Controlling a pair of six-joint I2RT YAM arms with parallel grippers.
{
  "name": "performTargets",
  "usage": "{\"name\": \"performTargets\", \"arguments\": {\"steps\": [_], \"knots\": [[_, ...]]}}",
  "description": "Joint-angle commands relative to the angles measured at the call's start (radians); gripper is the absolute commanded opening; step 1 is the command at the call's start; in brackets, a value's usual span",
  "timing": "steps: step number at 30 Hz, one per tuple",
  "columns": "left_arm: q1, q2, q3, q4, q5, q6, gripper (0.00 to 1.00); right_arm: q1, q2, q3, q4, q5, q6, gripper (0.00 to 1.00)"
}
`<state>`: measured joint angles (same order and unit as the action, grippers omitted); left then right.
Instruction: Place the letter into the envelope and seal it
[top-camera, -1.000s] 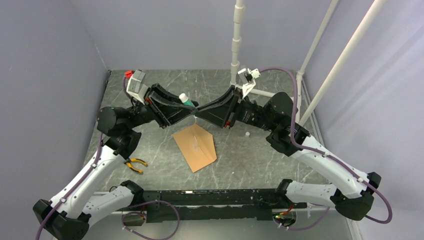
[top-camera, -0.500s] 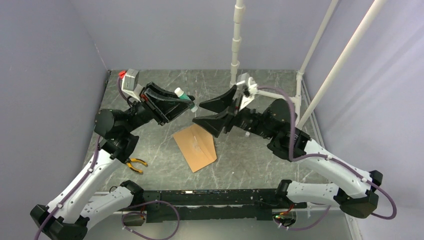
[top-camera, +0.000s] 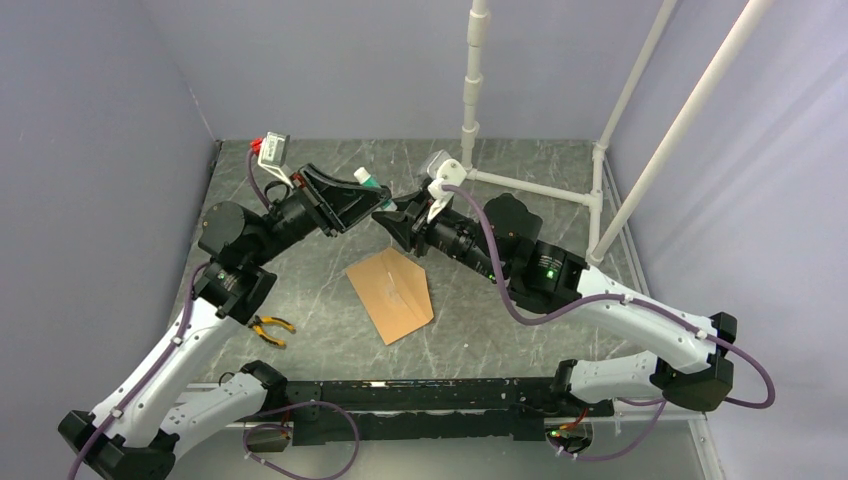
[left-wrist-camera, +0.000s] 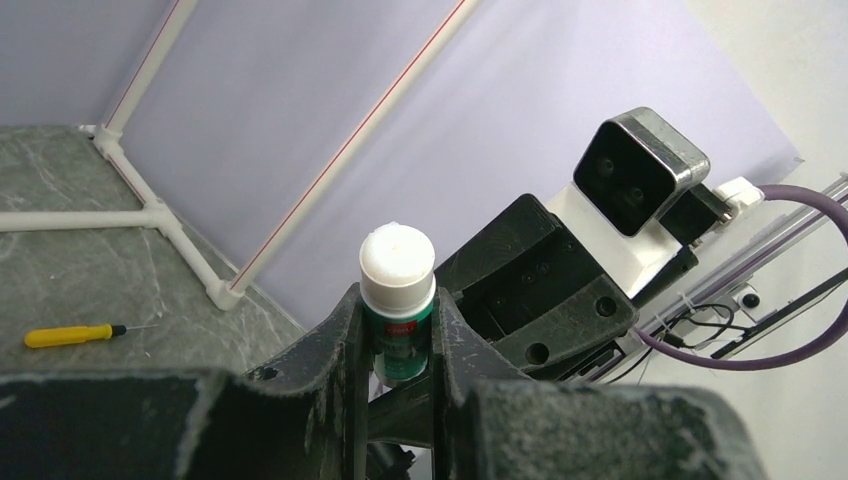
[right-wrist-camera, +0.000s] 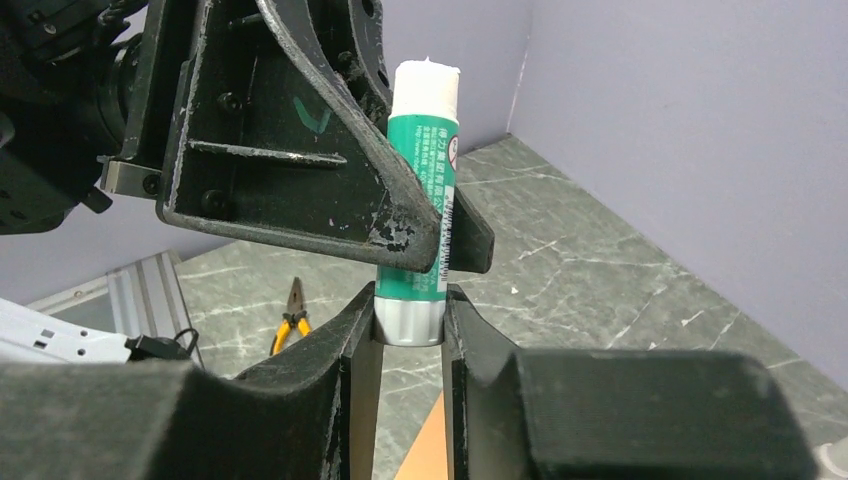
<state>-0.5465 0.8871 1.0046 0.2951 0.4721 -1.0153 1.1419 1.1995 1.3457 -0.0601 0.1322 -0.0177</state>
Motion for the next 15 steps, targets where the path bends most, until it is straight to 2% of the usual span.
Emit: {"name": "performTargets", "arguments": {"steps": [1,3,4,7,10,12,15], "knots": [[-0.002,-0.011,0.036,0.0,-0.003,0.006,0.02,0.005,-0.044,0.045,0.035,-0.013,0.008,0.11],[-0.002,-0.012,0.033,0.007,0.008,0.022,0.03,0.005,-0.055,0.047,0.032,-0.07,0.061,0.01],[-0.002,-0.013,0.032,0.014,0.018,0.037,0.03,0.005,-0.063,0.047,0.033,-0.086,0.094,0.0],[-0.002,-0.02,0.024,0.057,0.077,0.106,0.02,0.002,-0.095,0.049,0.032,-0.19,0.227,0.0],[-0.003,-0.017,0.018,0.174,0.21,0.158,0.02,-0.007,-0.132,0.04,0.052,-0.314,0.408,0.0],[-0.002,-0.016,0.0,0.309,0.319,0.145,0.02,-0.011,-0.159,0.005,0.132,-0.41,0.511,0.0],[-0.003,-0.014,-0.006,0.443,0.394,0.128,0.02,-0.016,-0.184,-0.051,0.238,-0.535,0.61,0.0]]}}
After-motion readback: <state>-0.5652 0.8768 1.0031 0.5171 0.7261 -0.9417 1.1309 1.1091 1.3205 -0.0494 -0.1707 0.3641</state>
